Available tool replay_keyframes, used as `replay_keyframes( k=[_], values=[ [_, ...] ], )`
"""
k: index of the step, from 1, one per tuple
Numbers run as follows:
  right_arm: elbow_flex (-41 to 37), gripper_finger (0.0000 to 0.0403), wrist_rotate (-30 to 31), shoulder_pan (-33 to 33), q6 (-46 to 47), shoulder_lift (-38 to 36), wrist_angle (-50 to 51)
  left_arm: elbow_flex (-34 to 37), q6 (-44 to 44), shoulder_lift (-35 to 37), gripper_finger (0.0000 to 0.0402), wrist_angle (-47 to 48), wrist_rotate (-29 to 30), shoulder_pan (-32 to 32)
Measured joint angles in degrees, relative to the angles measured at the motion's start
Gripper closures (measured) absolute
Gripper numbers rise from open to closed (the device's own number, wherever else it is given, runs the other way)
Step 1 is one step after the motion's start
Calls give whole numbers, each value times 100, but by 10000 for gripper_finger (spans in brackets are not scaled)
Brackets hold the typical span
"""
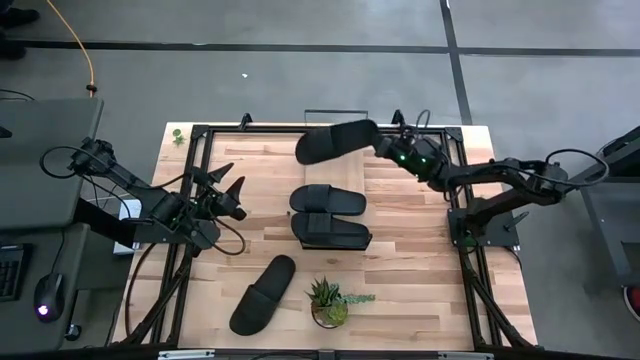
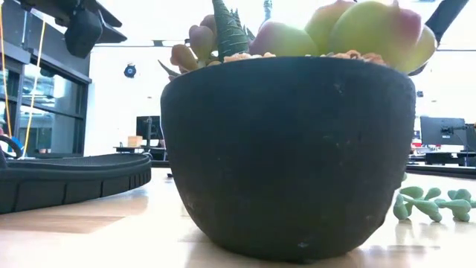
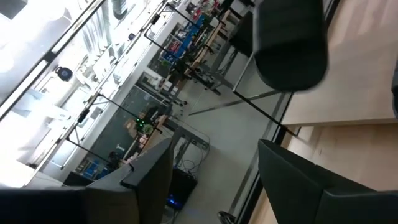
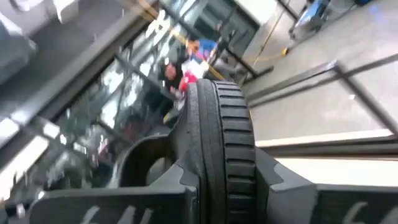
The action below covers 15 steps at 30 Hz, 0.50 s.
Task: Pick and place slides into the shelf
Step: Put the top black slide on the shelf
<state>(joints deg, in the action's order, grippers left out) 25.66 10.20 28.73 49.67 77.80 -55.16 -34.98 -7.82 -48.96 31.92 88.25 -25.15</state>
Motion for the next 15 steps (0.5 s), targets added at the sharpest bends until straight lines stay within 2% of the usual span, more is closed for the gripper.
replay_keyframes(
  k=[9,15],
  values=[
    [-401,359,575,-24,226,197,-741,0,-76,-1,186,-45,21,0],
    [-403,359,677,-18,514,943,-1440,0,-76,-1,186,-50,15,0]
  ],
)
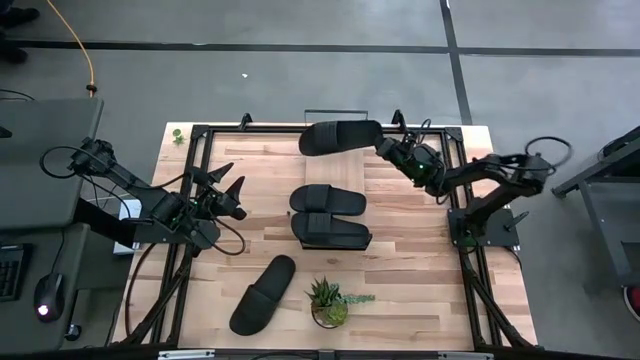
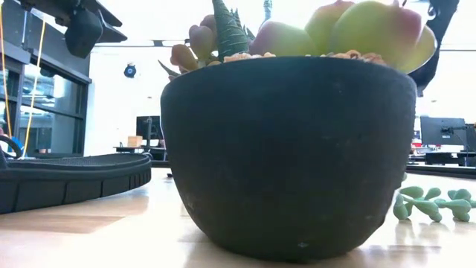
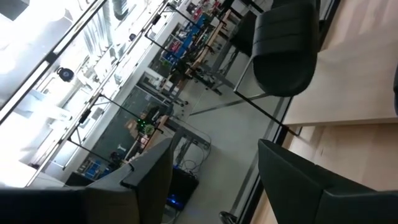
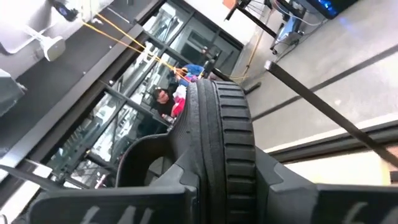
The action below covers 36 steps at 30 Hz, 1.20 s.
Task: Pick and place slides into the shelf
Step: Put the top black slide on the shelf
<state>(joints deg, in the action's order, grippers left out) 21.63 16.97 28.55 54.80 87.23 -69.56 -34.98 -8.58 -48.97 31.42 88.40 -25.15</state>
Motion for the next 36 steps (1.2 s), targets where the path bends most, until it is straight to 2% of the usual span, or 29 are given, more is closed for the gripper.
replay_keyframes(
  k=[7,16,27,36],
  values=[
    [1,359,-54,116,439,1082,-1115,0,0,0,186,-1,-23,0],
    [46,359,-71,340,693,2214,-2027,0,-2,0,186,-2,-33,0],
    [907,359,-399,471,730,2822,-1885,0,-2,0,186,-2,-35,0],
    [1002,357,-345,444,641,2862,-1463,0,2,-1,186,-5,-85,2]
  ],
)
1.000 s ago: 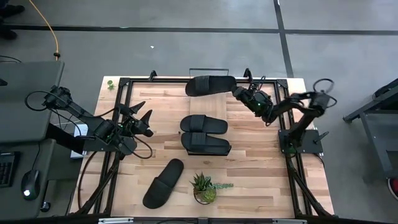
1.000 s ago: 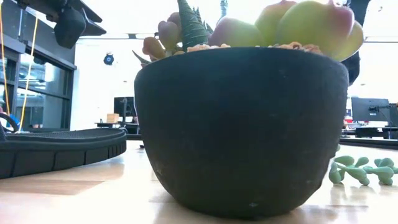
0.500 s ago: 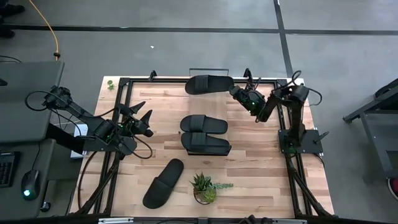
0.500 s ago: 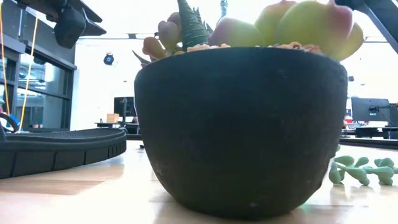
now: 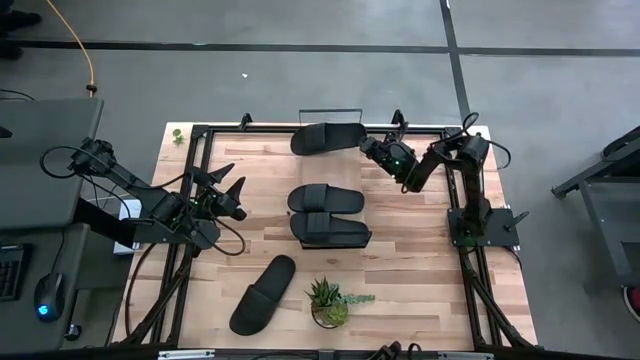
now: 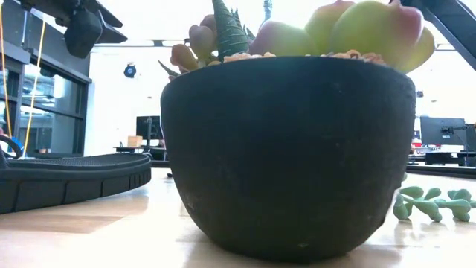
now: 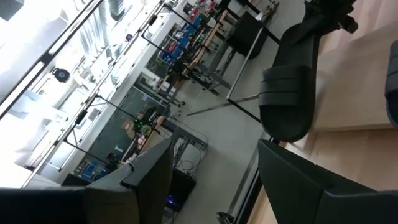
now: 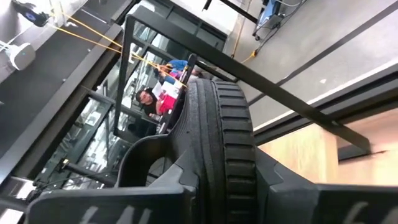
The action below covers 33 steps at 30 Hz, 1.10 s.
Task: Pick and place slides into the shelf
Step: Put the top black slide on the shelf
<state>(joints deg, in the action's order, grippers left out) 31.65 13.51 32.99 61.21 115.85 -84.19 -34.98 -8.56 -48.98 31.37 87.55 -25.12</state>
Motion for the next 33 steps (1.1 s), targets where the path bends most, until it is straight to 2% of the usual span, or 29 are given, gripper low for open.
replay_keyframes(
  k=[6,18,23,33],
  values=[
    [-108,356,258,0,-87,0,114,0,0,-1,185,-4,-13,0],
    [-134,347,293,0,-399,-2,217,0,-2,-1,185,-45,-96,-2],
    [-132,306,329,0,-546,-2,295,0,-4,-1,185,-42,-101,-2],
    [-134,195,375,-2,-949,-2,379,0,-7,-1,185,-41,-101,0]
  ],
)
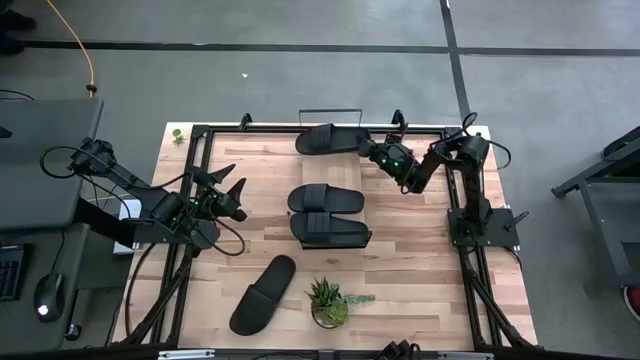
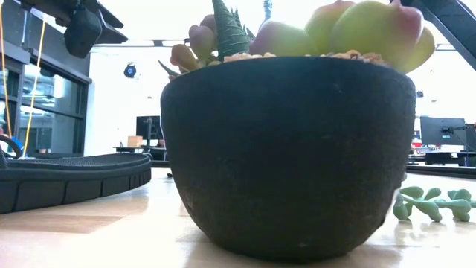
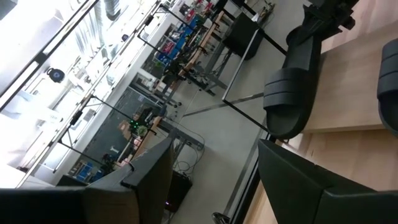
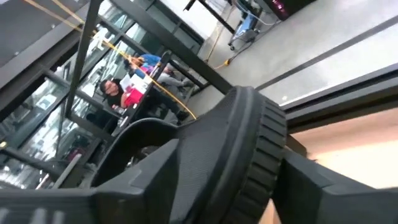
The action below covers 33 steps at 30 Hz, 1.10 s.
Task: Pick and place slides into the shelf
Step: Put the top black slide on the shelf, then put the black slide on the shelf
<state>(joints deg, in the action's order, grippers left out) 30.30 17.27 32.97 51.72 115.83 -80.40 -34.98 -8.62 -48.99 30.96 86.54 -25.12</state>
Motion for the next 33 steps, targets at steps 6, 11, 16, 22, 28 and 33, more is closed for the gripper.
replay_keyframes(
  k=[6,11,16,22,28,33],
  values=[
    [0,148,-146,4,-130,0,-86,0,0,0,186,0,-64,-1],
    [-4,142,-381,48,-312,0,-95,0,5,0,186,0,-144,-1],
    [-132,141,-467,107,-277,0,-278,0,36,0,186,0,-197,-2],
    [-802,142,-657,312,-63,-17,-975,0,118,0,186,4,-216,-2],
    [-1526,143,-631,361,-287,-543,-854,1,121,2,186,8,-216,-2],
    [-2076,143,-718,340,-416,-1060,-950,2,113,2,186,8,-281,-2]
  ],
)
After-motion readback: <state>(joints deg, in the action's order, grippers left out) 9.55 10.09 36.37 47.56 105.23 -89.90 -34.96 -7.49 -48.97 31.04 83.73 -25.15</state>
